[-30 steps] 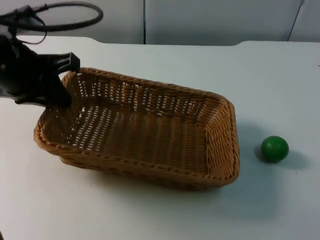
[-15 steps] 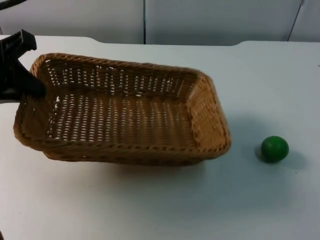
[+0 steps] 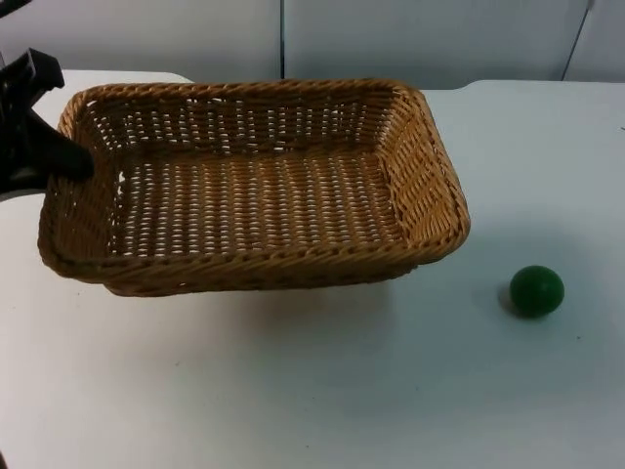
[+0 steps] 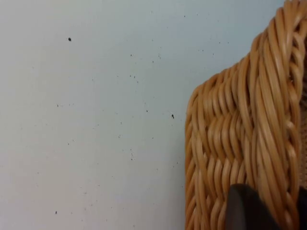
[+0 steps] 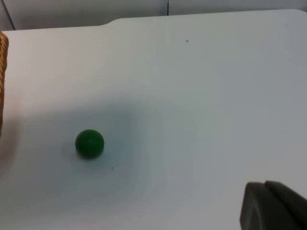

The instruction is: Pick up the basket with the left hand and place the ball into the basket with the right hand.

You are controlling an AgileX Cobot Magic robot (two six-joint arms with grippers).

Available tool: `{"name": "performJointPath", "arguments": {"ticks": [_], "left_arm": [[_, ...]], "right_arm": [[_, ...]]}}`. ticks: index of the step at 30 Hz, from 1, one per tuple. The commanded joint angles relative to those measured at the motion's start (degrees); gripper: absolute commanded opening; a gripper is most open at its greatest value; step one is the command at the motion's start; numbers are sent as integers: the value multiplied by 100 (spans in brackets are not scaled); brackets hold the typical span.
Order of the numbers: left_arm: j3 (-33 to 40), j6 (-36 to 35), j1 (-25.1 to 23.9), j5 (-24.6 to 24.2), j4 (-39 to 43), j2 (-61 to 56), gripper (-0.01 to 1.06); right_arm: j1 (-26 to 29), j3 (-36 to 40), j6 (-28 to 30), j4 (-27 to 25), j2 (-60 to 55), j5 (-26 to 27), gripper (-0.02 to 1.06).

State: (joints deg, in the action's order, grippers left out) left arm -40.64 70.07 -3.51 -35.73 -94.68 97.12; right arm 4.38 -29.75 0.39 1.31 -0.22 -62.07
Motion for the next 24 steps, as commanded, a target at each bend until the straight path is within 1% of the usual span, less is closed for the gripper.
{"name": "performJointPath", "arguments": {"ticks": [1, 24], "left_arm": [[19, -5, -21, -166, -70, -78, 0], [9, -4, -21, -166, -70, -78, 0]], "right_arm": [[-16, 38, 4, -5, 22, 23, 0], [-16, 38, 4, -5, 22, 23, 0]]}}
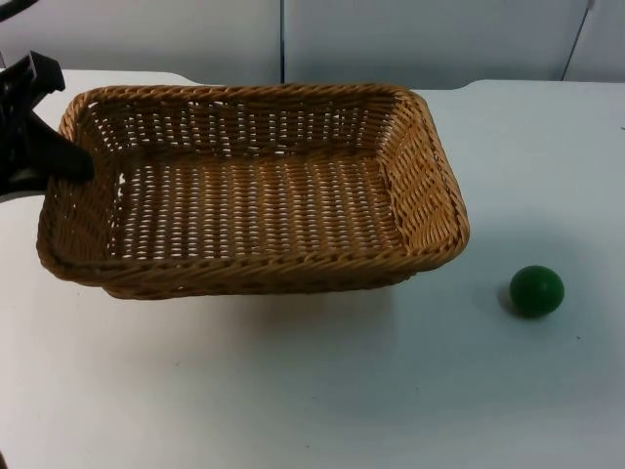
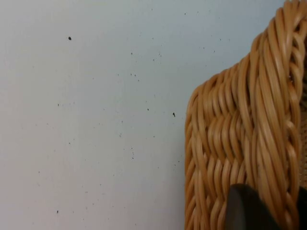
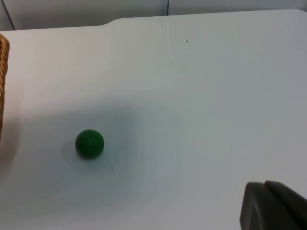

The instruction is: Pick up the basket with the left hand and place the ball into the basket with the right hand.

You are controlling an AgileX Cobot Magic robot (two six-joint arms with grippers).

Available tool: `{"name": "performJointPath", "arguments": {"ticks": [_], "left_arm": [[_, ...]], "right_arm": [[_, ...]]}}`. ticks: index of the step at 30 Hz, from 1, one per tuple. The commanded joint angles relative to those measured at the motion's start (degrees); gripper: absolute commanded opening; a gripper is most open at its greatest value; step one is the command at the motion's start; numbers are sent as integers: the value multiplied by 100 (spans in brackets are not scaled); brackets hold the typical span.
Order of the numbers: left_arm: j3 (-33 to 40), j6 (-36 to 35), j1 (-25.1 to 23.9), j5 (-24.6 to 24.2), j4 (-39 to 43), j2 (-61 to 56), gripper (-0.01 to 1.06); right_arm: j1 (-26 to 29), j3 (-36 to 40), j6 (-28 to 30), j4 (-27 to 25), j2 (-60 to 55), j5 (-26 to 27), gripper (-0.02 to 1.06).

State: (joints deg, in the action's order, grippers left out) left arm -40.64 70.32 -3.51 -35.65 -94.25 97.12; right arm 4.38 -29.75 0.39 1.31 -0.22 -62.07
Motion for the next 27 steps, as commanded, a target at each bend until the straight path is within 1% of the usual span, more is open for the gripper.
{"name": "performJointPath", "arguments": {"ticks": [1, 27], "left_arm": [[9, -29, -21, -175, -113, -78, 0], [9, -29, -21, -175, -113, -78, 0]], "right_arm": [[-16, 38, 4, -5, 22, 23, 0], [-16, 38, 3, -5, 22, 42, 0]]}}
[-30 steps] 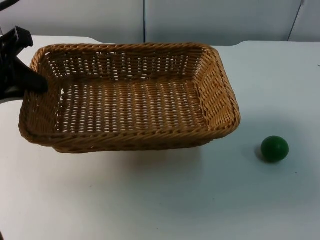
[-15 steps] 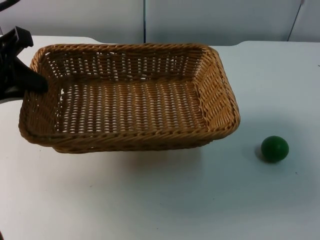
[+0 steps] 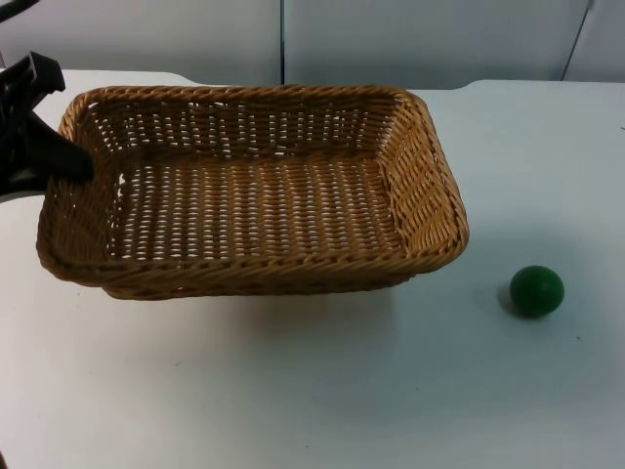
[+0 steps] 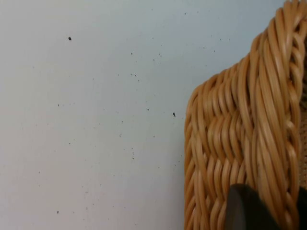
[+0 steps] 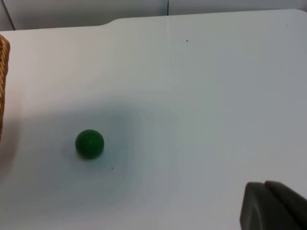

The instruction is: Pick up the basket with the left hand and place the ball into the basket with the right hand.

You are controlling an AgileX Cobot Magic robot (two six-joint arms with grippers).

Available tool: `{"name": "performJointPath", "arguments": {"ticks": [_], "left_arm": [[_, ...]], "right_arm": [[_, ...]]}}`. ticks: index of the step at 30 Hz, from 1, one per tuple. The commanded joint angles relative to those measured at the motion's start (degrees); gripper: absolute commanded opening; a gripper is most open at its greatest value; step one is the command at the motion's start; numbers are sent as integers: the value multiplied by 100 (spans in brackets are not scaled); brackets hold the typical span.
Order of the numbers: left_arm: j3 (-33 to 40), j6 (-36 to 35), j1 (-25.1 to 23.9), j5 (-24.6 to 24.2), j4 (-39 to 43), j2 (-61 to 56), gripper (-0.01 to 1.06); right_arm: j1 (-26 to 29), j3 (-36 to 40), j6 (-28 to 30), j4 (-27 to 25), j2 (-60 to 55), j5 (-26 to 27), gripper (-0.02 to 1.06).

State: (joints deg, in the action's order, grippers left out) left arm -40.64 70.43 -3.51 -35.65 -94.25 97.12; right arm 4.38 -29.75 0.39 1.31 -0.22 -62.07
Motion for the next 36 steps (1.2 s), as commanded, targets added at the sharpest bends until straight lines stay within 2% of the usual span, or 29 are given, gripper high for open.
{"name": "performJointPath", "arguments": {"ticks": [1, 10, 16, 36], "left_arm": [[9, -40, -21, -175, -113, -78, 0], [9, -40, -21, -175, -113, -78, 0], [9, -40, -21, -175, -113, -78, 0], [9, -40, -21, -261, -113, -78, 0]], "right_arm": [[-16, 38, 3, -5, 22, 42, 0], [-16, 38, 3, -91, 22, 42, 0], [-16, 38, 3, -458, 22, 42, 0], [-16, 25, 3, -338, -59, 80, 0]]}}
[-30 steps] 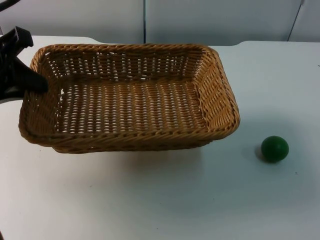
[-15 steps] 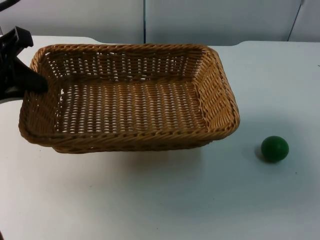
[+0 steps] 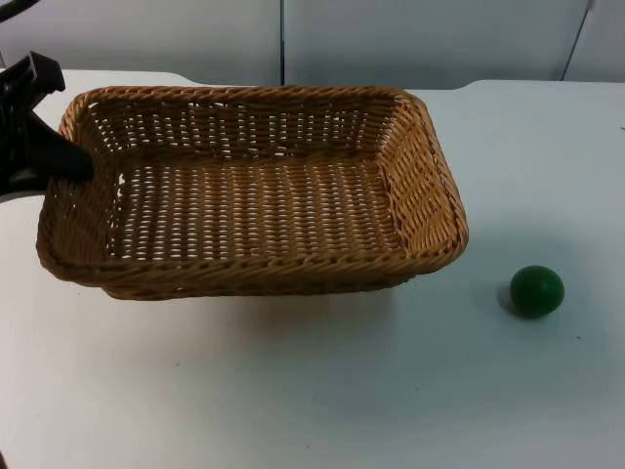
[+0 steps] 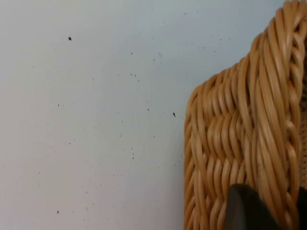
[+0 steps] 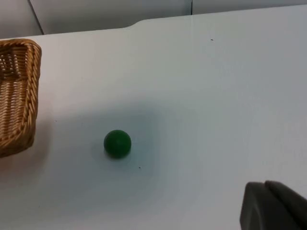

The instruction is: Pick up the basket with the left hand and place the ball into the basket with the right hand.

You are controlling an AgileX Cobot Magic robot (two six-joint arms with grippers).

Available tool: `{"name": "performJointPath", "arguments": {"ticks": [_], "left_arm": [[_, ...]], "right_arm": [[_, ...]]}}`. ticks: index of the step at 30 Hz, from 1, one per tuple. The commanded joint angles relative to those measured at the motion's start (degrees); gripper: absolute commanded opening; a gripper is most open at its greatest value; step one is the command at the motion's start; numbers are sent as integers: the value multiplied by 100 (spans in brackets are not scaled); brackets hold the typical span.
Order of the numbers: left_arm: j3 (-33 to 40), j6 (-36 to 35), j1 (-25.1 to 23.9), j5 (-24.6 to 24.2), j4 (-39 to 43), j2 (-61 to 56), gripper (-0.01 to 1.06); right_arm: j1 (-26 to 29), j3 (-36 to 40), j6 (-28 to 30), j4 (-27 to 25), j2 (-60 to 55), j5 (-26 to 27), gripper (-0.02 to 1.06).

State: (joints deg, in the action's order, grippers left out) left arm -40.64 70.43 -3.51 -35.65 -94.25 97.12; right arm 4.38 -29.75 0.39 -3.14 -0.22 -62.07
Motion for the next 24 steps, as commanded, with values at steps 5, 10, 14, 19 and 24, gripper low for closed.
{"name": "performJointPath", "arguments": {"ticks": [5, 10, 14, 19, 24], "left_arm": [[9, -40, -21, -422, -113, -78, 0], [9, -40, -21, -434, -113, -78, 0], [9, -40, -21, -434, -113, -78, 0], [9, -40, -21, -412, -113, -78, 0], [9, -40, -21, -385, -113, -78, 0]], "right_arm": [[-16, -109, 3, 617, -1657, 470, 0], [-16, -331, 47, 438, -3597, 1651, 0], [-16, -689, 150, 438, -5116, 2043, 0], [-57, -1334, 162, 314, -6851, 2347, 14], [-727, -2045, 421, 314, -8388, 2399, 52]]}}
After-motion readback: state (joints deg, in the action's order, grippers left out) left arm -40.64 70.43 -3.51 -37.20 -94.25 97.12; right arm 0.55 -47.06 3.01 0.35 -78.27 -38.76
